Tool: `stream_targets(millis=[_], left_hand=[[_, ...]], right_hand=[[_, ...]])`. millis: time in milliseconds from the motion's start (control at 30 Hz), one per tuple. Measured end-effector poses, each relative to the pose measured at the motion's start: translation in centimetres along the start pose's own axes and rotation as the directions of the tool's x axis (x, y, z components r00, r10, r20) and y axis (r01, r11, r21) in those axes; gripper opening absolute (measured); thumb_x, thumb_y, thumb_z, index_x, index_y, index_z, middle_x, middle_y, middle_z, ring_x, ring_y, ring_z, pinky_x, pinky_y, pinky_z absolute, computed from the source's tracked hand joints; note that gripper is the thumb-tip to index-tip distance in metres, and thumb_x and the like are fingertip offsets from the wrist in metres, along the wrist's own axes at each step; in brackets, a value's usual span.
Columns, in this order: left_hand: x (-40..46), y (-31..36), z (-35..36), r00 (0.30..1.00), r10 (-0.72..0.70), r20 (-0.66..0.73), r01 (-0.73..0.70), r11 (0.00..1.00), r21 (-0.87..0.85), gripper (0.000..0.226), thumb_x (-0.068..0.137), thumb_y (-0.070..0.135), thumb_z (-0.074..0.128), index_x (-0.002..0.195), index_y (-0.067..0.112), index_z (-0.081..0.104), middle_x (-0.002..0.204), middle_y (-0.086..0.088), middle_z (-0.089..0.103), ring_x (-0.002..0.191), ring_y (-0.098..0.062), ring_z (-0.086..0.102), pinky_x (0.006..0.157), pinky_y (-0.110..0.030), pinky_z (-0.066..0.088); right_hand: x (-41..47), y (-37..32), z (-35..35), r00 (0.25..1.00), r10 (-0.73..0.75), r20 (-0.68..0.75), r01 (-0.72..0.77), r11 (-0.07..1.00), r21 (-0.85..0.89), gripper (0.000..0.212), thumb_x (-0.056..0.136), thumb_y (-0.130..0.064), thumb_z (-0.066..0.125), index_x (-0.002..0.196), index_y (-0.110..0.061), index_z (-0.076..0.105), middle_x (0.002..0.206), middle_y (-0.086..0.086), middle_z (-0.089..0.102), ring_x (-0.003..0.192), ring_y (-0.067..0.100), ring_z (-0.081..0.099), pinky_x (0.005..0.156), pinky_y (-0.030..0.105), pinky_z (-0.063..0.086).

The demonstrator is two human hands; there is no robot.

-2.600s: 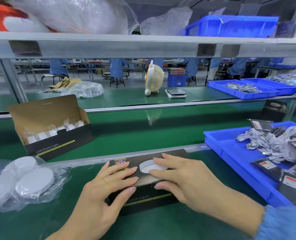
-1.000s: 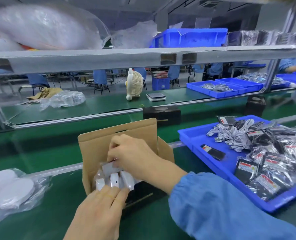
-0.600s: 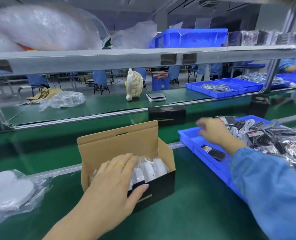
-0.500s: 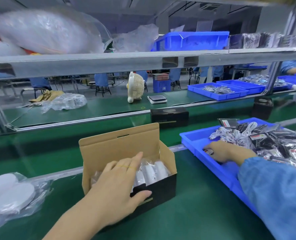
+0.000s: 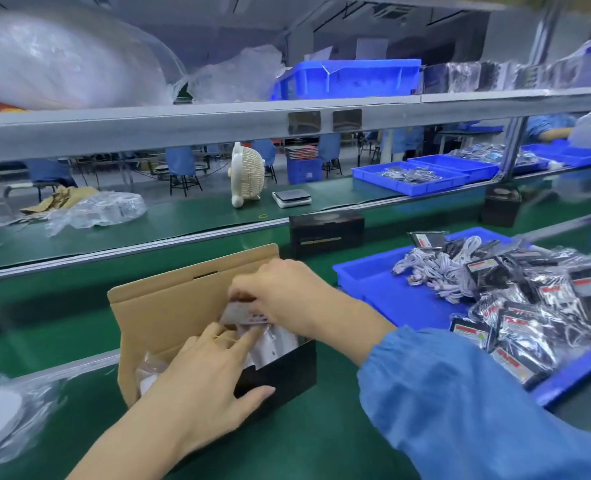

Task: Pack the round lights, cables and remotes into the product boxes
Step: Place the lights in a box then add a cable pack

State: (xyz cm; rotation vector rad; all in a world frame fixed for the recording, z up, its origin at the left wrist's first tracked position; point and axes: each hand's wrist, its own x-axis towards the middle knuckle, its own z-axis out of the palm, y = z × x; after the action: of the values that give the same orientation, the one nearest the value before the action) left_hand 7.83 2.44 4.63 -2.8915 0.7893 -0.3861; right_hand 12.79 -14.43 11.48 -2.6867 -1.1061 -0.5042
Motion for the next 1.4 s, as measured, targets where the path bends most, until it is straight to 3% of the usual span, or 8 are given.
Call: stream_targets(millis=[367, 500, 567, 733, 833, 1067, 1200, 1400], left_hand=[[-1.0, 0.9, -1.6, 0.998, 0.004, -0.067, -0.002, 1.000, 0.025, 0.072, 0.078, 0.078, 0.041, 0.113, 0.024, 0.074, 0.084, 0.007, 0.072, 0.082, -0.019, 0.068, 0.052, -0.030, 0.055], [-2.5, 0.7, -2.3, 0.986, -0.042, -0.163, 0.047, 0.998, 0.029, 0.078, 0.079, 0.078, 0.043, 0.108, 0.014, 0.077, 0.103, -0.002, 0.074, 0.087, -0.023, 0.071, 0.070, -0.035, 0.057], [-4.2, 0.8, -2.5, 0.967, -0.171, -0.188, 0.178, 0.984, 0.020, 0.074, 0.085, 0.068, 0.046, 0.105, 0.004, 0.076, 0.109, -0.012, 0.072, 0.093, -0.033, 0.070, 0.074, -0.044, 0.057], [-5.2, 2.1, -3.8, 0.856, -0.456, 0.243, 0.450, 0.889, 0.083, 0.075, 0.093, 0.063, 0.033, 0.139, 0.006, 0.053, 0.125, -0.030, 0.057, 0.104, -0.051, 0.062, 0.074, -0.054, 0.058], [-4.6, 2.4, -2.4, 0.858, -0.501, 0.114, 0.487, 0.864, 0.129, 0.083, 0.091, 0.074, 0.029, 0.154, 0.034, -0.007, 0.151, 0.000, 0.025, 0.136, -0.029, 0.031, 0.109, -0.040, 0.037], [-4.6, 1.7, -1.6, 0.877, -0.473, 0.086, 0.478, 0.876, -0.054, 0.063, 0.092, 0.062, 0.049, 0.148, 0.049, 0.024, 0.153, 0.021, 0.027, 0.137, -0.013, 0.028, 0.108, -0.028, 0.033], [-3.6, 2.0, -0.9, 0.916, -0.400, 0.028, 0.400, 0.907, -0.129, 0.049, 0.096, 0.051, 0.050, 0.142, 0.041, 0.038, 0.141, 0.018, 0.040, 0.132, -0.011, 0.036, 0.105, -0.026, 0.035], [-2.6, 3.7, -0.7, 0.966, -0.256, -0.036, 0.255, 0.966, -0.041, 0.046, 0.069, 0.036, 0.085, 0.106, 0.015, 0.068, 0.105, -0.006, 0.067, 0.101, -0.034, 0.063, 0.087, -0.048, 0.052]], right_hand=[[1.7, -1.8, 0.7, 0.870, 0.035, 0.492, 0.130, 0.946, -0.296, 0.023, 0.092, -0.007, 0.053, 0.103, -0.017, 0.070, 0.071, -0.002, 0.040, 0.072, 0.026, 0.050, 0.049, 0.026, 0.032], [0.5, 3.0, -1.6, 0.997, -0.066, -0.027, 0.052, 0.934, -0.353, 0.015, 0.085, -0.021, 0.053, 0.086, -0.020, 0.068, 0.085, -0.002, 0.064, 0.086, 0.026, 0.062, 0.061, 0.031, 0.048], [-1.8, 9.8, -3.2, 0.895, 0.247, -0.372, -0.351, 0.904, -0.244, 0.022, 0.091, -0.023, 0.050, 0.101, -0.018, 0.069, 0.099, 0.004, 0.067, 0.097, 0.029, 0.062, 0.070, 0.037, 0.052], [-12.3, 22.6, -1.1, 0.472, 0.878, 0.075, -0.667, 0.411, -0.622, 0.033, 0.094, -0.021, 0.051, 0.126, -0.018, 0.058, 0.122, 0.008, 0.061, 0.111, 0.029, 0.061, 0.088, 0.038, 0.051], [-14.2, 23.9, -0.3, 0.575, 0.818, -0.015, -0.601, 0.410, -0.686, 0.028, 0.092, -0.015, 0.050, 0.114, -0.024, 0.064, 0.110, 0.003, 0.065, 0.099, 0.026, 0.066, 0.077, 0.034, 0.053], [-12.9, 19.0, -3.3, 0.628, 0.666, -0.402, -0.729, 0.685, -0.004, 0.034, 0.091, -0.006, 0.057, 0.124, -0.012, 0.055, 0.087, 0.017, 0.071, 0.076, 0.034, 0.065, 0.072, 0.033, 0.051], [-7.9, 6.6, -6.0, 0.729, 0.479, -0.489, -0.121, 0.793, 0.597, 0.012, 0.084, -0.017, 0.074, 0.094, -0.022, 0.069, 0.078, -0.008, 0.075, 0.063, 0.005, 0.071, 0.064, 0.012, 0.054], [0.7, -5.2, 0.6, 0.990, -0.066, -0.124, 0.087, 0.980, 0.176, 0.017, 0.088, -0.020, 0.063, 0.103, -0.014, 0.070, 0.091, 0.001, 0.071, 0.087, 0.020, 0.062, 0.081, 0.036, 0.049]])
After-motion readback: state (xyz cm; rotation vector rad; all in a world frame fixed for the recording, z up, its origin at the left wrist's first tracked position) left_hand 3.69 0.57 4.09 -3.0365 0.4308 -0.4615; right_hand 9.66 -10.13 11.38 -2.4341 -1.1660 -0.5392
